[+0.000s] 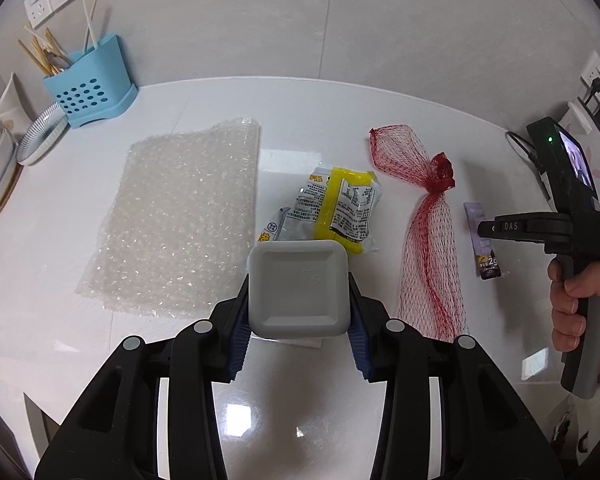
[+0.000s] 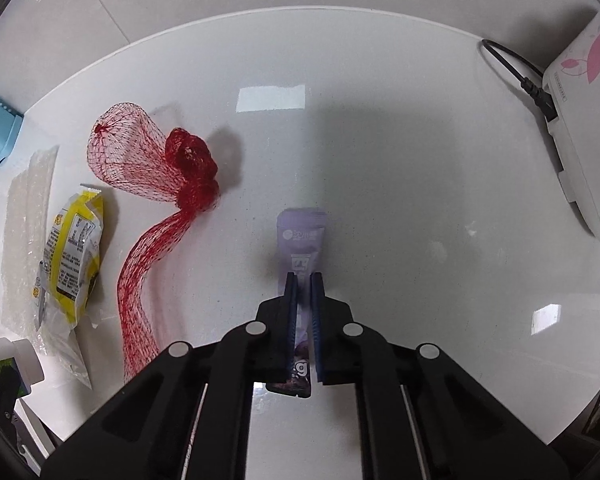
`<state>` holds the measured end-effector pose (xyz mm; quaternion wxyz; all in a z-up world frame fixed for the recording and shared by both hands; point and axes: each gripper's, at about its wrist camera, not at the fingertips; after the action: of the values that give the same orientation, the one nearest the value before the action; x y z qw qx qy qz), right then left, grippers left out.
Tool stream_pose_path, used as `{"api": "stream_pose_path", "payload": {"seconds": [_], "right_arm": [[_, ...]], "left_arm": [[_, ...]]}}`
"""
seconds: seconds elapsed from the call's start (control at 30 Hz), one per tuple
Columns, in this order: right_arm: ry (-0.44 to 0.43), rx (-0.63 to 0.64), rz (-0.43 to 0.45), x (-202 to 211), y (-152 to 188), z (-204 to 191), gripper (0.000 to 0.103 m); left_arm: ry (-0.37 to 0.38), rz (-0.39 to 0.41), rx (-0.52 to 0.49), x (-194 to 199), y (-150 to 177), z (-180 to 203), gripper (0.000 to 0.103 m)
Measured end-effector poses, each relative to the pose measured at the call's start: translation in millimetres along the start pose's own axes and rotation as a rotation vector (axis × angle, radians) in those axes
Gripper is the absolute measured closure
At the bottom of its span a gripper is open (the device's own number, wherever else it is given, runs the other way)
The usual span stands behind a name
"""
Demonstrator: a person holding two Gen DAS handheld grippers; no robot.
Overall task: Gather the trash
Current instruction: 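Lift the container and sachet and carry them down over the wastebasket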
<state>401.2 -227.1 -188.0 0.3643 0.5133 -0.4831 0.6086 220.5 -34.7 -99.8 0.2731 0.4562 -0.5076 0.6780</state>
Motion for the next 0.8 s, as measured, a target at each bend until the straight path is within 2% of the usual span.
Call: {"api": "stream_pose_path", "payload": {"seconds": [0.07,0.1,0.13,0.4,0.47,0.67,0.8], "right_arm": [[-0.009,-0.011,-0.006,-0.8,0.4,2.6,0.082],[-0.011,-0.014,-0.005,-1.2,1.1,3.8,0.074],[-0.007,-0.014,-0.005,-2.1,1.3,3.6,0.071],[0.036,0.037,-0.005,-15.5,2.7,-10.3,0.069],[0.048,0.050,-0.014,-15.6,3.1,-12.9,0.070],[0.054,0.065,-0.026,-13.9,10.1,-26.1,0.091],[0.070,0.066,-0.014,-10.8,11.7,-31.9,0.097]], "left_arm": [[-0.001,0.000,0.005,1.7,1.1,-3.3,0.062],[0.001,0.000,0.007,2.3,2.0,-4.8,0.062],[0.001,0.000,0.011,3.1,3.2,-6.6,0.062],[0.002,-0.004,0.025,6.0,10.3,-17.7,0.062],[0.003,-0.005,0.030,6.6,10.7,-20.2,0.062],[0.000,-0.004,0.037,8.8,11.5,-25.5,0.062],[-0.001,0.001,0.034,11.1,11.9,-27.1,0.062]]}}
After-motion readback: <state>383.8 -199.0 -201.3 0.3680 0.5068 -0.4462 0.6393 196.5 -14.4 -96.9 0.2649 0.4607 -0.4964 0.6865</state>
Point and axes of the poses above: each gripper's, at about its wrist camera, not at the fingertips, and x roughly against the way its jaws point, z to its right, y to its underside, and after that the axes turned 4 degrees about x, right-handed
